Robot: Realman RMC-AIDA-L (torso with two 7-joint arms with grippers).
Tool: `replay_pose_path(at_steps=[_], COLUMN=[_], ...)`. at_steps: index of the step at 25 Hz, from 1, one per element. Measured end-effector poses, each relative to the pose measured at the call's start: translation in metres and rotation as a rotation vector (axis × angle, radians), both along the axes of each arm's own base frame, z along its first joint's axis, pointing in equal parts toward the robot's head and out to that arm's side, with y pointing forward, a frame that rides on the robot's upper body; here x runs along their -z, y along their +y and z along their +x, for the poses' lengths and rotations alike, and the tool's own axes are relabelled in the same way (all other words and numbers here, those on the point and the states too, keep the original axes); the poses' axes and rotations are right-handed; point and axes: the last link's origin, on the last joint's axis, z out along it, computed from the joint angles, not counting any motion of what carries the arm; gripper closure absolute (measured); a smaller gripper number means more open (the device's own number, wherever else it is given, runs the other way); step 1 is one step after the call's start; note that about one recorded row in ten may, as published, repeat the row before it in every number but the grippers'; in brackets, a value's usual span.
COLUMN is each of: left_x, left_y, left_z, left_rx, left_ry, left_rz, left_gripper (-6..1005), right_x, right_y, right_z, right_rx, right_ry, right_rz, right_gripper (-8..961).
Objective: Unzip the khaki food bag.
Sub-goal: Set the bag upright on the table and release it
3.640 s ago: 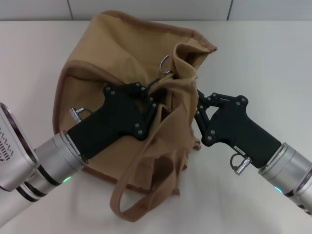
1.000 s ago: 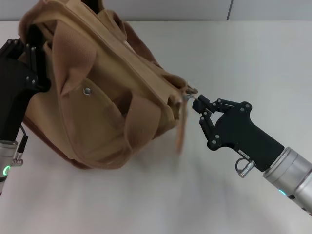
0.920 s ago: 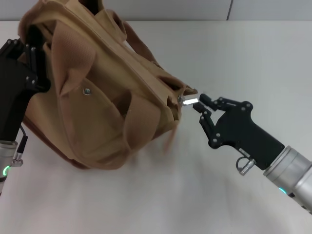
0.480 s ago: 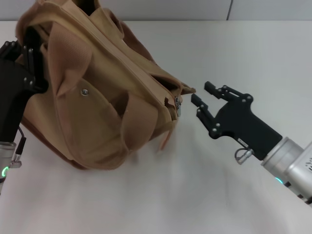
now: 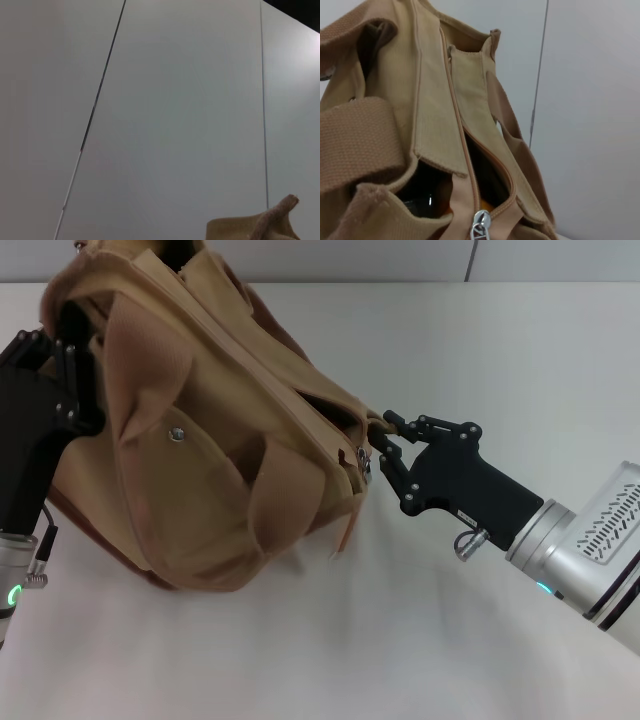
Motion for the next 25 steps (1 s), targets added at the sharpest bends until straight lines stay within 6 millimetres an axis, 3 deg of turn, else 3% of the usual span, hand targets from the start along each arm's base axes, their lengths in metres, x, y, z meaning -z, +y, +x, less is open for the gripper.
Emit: replay_pose_path(at_steps=[6, 12, 15, 16, 17, 22, 25], left_x=[0.000, 0.002, 0.009, 0.017, 0.017, 0.042, 0.050], left_y=[0.000, 0.000, 0.000, 0.000, 0.000, 0.009, 0.012], left_z=[-0.001, 0.000, -0.001, 0.000, 0.000, 0.005, 0.008], left_rx=[-0.003, -0.003, -0.009, -0.016, -0.016, -0.034, -0.025], left_ry=[0.000, 0.000, -0.004, 0.007, 0.007, 0.047, 0.036], left_rz=[0.000, -0.016, -0.065, -0.118, -0.118, -0.270, -0.339], left_gripper=[852, 849, 847, 847, 846, 844, 842], right_x=[0.000, -0.010, -0.034, -0.052, -0.052, -0.092, -0.102], right_y=[0.000, 0.002, 0.006, 0.008, 0.008, 0.021, 0.032], right_z=[0.001, 0.002, 0.008, 0.013, 0.013, 0.022, 0.026], right_rx=[-0.002, 0.036, 0.093, 0.114, 0.114, 0.140, 0.179], right_ry=[-0.007, 0.063, 0.208, 0.307, 0.307, 0.491, 0.527], right_rz=[0.001, 0.048, 0.128, 0.170, 0.170, 0.218, 0.230], right_gripper=[871, 884, 890, 892, 892, 891, 890])
